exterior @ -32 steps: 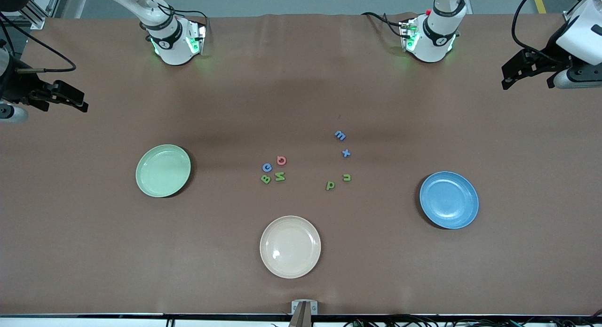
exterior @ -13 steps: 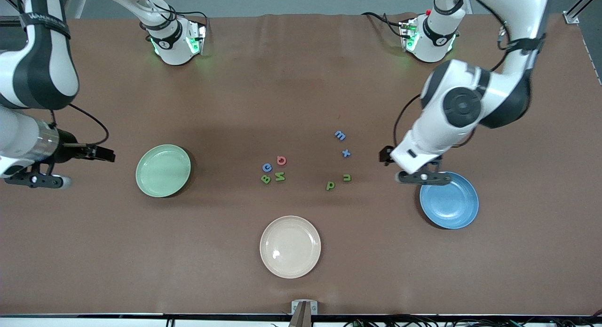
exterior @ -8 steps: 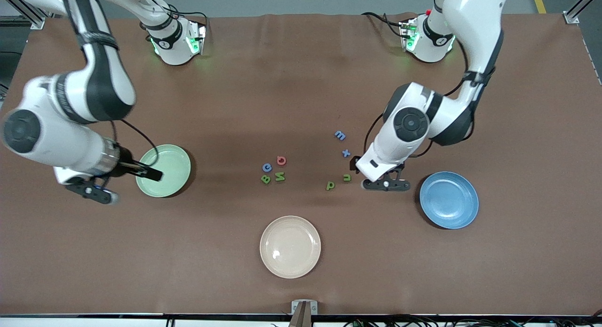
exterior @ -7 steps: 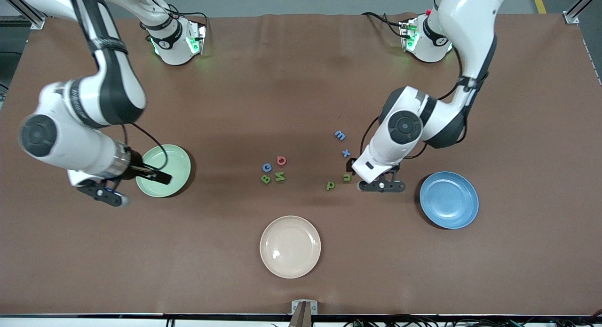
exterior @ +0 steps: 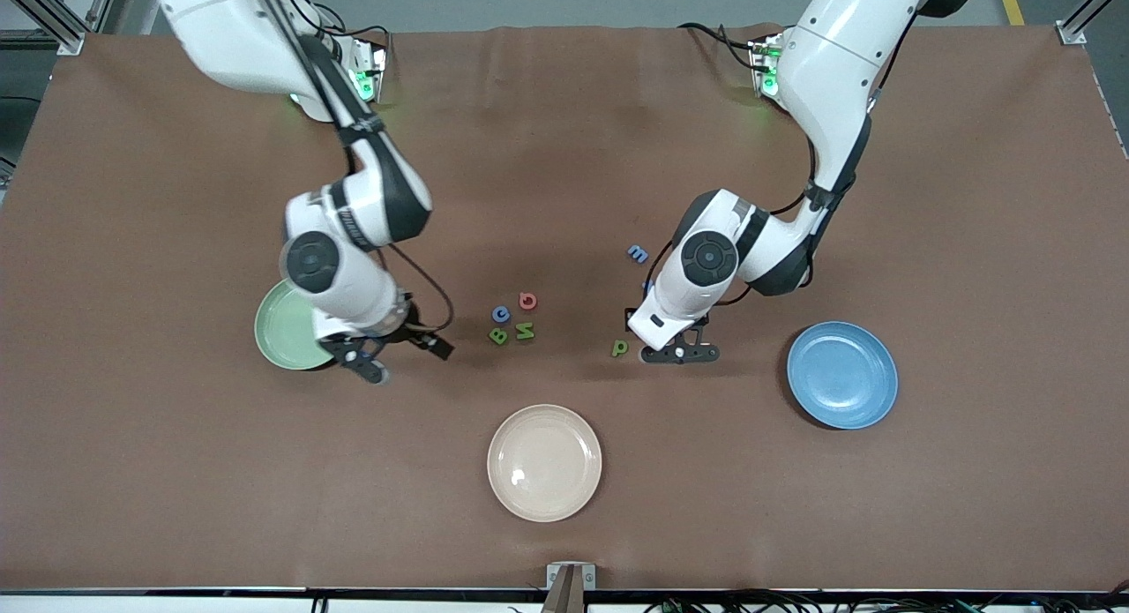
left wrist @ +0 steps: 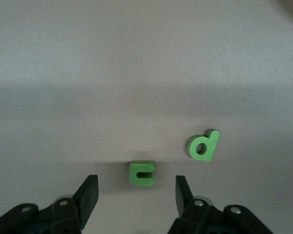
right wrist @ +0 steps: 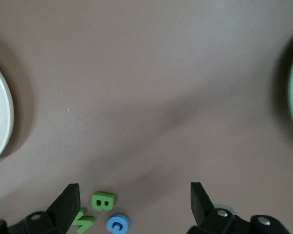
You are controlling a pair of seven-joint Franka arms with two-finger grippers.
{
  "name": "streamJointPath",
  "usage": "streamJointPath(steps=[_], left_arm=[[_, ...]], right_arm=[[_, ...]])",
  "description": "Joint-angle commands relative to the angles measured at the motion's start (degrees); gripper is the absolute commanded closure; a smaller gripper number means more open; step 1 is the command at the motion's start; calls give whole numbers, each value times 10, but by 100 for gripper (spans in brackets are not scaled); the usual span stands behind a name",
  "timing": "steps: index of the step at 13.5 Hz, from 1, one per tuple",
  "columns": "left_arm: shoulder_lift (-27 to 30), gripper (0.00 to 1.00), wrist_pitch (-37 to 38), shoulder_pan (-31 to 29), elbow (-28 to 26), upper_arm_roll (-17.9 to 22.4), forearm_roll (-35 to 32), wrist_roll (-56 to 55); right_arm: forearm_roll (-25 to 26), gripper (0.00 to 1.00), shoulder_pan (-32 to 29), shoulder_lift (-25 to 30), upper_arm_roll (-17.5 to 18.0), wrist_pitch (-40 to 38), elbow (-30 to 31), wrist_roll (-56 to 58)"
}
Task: Sort upper and lower case letters into plates
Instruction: 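Grasp the green B with the right gripper while the left grasps green c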
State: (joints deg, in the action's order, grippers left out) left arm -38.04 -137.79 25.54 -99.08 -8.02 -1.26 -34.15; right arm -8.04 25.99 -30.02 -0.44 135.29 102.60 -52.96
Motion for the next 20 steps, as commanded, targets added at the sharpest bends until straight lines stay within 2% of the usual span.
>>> streamJointPath(steps=[1, 6, 8, 11, 13, 16, 17, 20], left_arm=[[-17, 34, -6, 13, 13, 6, -13, -16], [-29, 44, -6, 13, 18, 7, -13, -16], [-33, 52, -6, 13, 19, 7, -13, -16], [-41, 53, -6, 13, 26, 8, -13, -16], [-41, 62, -7, 13, 26, 8, -13, -16], [-32, 88, -6, 3, 27, 9, -13, -16], [-23, 92, -6, -1, 27, 13, -13, -14], [8, 92, 1, -47, 24, 23, -14, 11]], right_arm=[[-4, 0, 27, -37, -7, 54, 3, -35], [3, 7, 58, -80, -8, 65, -19, -93], [3, 10, 67, -93, -8, 64, -27, -116], [4, 17, 79, -113, -8, 62, -49, -138], [6, 24, 85, -122, -9, 63, -57, -139], [6, 46, 85, -127, -8, 63, -63, -137], [6, 57, 85, -126, -9, 63, -63, -137], [6, 97, 79, -123, -9, 59, -62, -133]])
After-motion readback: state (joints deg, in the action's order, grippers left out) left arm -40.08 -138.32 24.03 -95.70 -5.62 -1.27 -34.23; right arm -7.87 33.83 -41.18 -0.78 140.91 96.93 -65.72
